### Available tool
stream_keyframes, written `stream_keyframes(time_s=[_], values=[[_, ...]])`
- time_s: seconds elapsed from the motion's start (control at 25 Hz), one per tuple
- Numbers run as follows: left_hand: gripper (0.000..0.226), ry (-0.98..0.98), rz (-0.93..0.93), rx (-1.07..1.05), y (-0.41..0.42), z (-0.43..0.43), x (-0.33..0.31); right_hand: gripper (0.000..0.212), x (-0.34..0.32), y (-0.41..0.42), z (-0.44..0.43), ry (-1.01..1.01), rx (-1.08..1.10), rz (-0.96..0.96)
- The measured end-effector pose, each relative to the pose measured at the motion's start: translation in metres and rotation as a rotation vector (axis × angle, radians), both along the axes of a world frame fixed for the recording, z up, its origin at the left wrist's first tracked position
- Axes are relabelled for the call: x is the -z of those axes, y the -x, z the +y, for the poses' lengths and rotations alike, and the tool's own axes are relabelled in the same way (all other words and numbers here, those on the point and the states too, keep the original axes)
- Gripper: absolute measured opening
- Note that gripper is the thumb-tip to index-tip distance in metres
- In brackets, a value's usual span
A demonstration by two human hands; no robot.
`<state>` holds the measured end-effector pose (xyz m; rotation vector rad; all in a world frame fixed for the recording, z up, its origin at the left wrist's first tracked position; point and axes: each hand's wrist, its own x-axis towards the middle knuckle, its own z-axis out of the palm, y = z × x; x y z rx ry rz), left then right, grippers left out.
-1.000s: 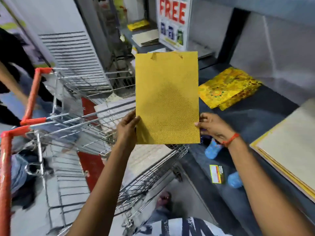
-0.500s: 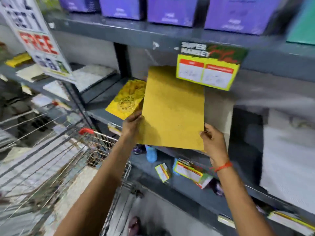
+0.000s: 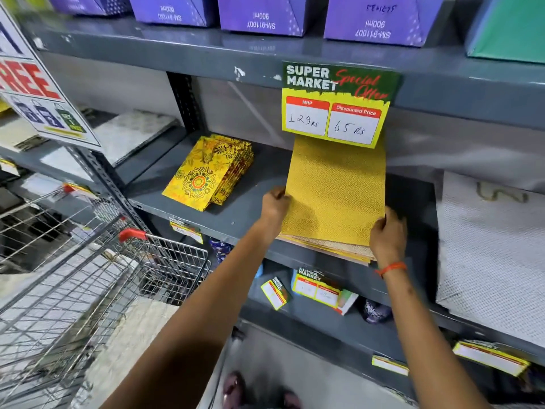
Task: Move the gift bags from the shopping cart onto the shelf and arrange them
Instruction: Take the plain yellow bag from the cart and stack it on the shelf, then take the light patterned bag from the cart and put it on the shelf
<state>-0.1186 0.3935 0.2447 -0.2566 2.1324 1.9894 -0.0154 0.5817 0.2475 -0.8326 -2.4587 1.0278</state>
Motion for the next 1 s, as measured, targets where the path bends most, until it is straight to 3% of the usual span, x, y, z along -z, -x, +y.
stream_keyframes(time_s=[0.16, 0.24, 0.32, 0.44, 0.56, 0.72, 0.88, 1.0], values=[[0.020, 0.034, -0.014, 0.063, -0.004, 0.000, 0.002, 0.044, 0.006, -0.001, -0.001, -0.013, -0.008, -0.066], [0.030, 0.051, -0.012, 0.088, -0.008, -0.004, 0.001, 0.045, 0.007, -0.006, -0.007, -0.020, 0.007, -0.065], [0.044, 0.054, -0.007, 0.082, -0.014, -0.014, -0.004, 0.048, 0.007, -0.013, -0.017, -0.097, 0.054, -0.001], [0.041, 0.024, 0.076, -0.013, -0.035, -0.044, -0.012, 0.049, 0.003, -0.020, -0.047, -0.292, 0.028, 0.189], [0.036, -0.016, 0.158, -0.147, -0.061, -0.094, -0.003, 0.046, -0.001, -0.011, -0.110, -0.218, -0.183, 0.346], [0.031, -0.005, 0.155, -0.352, -0.091, -0.186, 0.027, 0.044, 0.010, 0.006, -0.220, -0.057, -0.507, 0.319], [0.027, -0.029, 0.006, -0.647, -0.135, -0.291, 0.078, 0.044, 0.047, 0.013, -0.333, 0.046, -0.810, 0.147], [0.030, -0.003, -0.201, -0.865, -0.183, -0.356, 0.126, 0.044, 0.092, 0.006, -0.406, 0.038, -1.028, -0.111]])
